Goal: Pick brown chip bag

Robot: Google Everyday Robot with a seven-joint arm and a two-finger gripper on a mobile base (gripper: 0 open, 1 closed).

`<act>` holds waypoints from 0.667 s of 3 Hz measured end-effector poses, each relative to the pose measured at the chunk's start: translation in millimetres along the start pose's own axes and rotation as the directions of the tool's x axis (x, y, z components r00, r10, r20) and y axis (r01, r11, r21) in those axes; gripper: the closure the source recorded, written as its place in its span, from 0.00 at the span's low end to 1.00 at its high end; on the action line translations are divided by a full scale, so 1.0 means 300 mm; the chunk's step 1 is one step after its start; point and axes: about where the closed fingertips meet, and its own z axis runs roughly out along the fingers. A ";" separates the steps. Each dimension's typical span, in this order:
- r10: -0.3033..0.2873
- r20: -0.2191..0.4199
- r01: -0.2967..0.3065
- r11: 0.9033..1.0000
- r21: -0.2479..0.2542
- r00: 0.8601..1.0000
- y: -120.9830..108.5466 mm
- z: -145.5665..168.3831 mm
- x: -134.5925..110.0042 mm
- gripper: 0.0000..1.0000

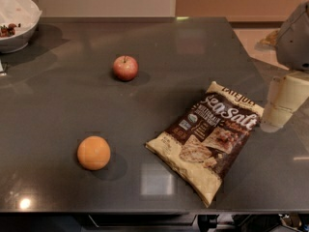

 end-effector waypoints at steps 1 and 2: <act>-0.056 0.021 0.056 0.998 -0.015 0.998 -0.003 0.034 -0.021 0.00; -0.160 0.061 0.163 0.985 -0.053 0.985 0.018 0.093 -0.064 0.00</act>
Offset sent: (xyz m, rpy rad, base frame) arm -0.0178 0.0787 -0.0864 -0.0254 0.1552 0.7180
